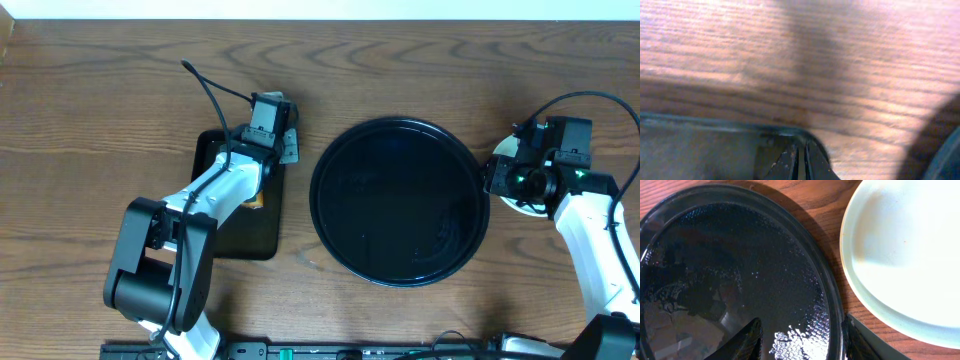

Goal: Clean dirty plates on tray and stack at the side

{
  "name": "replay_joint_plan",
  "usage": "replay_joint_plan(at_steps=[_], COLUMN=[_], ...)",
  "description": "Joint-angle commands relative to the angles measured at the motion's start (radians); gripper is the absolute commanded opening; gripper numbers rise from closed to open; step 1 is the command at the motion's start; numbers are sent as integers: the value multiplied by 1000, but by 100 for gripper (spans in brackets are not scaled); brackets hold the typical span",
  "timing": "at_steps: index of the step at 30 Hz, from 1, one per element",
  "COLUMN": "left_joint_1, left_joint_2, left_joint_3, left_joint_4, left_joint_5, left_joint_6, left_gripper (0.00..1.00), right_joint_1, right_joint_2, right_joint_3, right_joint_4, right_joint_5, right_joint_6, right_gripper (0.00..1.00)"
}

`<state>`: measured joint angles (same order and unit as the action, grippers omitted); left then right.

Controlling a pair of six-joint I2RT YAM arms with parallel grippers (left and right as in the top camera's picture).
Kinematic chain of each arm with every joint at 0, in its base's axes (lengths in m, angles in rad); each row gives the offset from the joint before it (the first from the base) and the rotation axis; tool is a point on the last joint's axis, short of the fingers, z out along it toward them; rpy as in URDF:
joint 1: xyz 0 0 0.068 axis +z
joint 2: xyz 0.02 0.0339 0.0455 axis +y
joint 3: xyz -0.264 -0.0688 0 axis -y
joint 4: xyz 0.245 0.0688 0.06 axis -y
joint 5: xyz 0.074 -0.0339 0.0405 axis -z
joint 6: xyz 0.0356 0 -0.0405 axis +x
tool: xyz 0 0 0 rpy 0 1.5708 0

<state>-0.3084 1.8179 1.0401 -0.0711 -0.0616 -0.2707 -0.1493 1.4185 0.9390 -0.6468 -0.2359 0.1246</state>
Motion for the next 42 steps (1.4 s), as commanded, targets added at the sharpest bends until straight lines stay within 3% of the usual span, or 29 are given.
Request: replay_joint_plan(at_steps=[1, 13, 18, 23, 28, 30, 34, 35, 42], left_joint_1=[7, 16, 13, 8, 8, 8, 8, 8, 8], left_joint_2=[6, -58, -151, -180, -178, -178, -178, -178, -178], left_joint_3=[18, 23, 23, 23, 22, 22, 22, 21, 8], left_joint_4=[24, -30, -222, -447, -567, -592, -614, -617, -632], left_joint_5=[29, 16, 31, 168, 186, 187, 253, 268, 283], left_joint_6=[-57, -38, -46, -46, -46, -46, -45, -46, -46], left_gripper=[8, 8, 8, 8, 11, 16, 17, 22, 22], right_joint_1=[9, 9, 9, 9, 9, 9, 9, 9, 9], right_joint_2=[-3, -3, -3, -3, -3, -3, -3, -3, -3], right_joint_3=[2, 2, 2, 2, 2, 2, 2, 2, 2], right_joint_4=[-1, -1, -2, -21, -38, -40, -42, -42, -42], right_joint_5=[-5, -5, -5, -5, -4, -4, -4, -4, -4], right_joint_6=[-11, -11, -11, -11, -37, -37, -37, -37, -37], right_gripper=[49, 49, 49, 49, 49, 49, 49, 49, 49])
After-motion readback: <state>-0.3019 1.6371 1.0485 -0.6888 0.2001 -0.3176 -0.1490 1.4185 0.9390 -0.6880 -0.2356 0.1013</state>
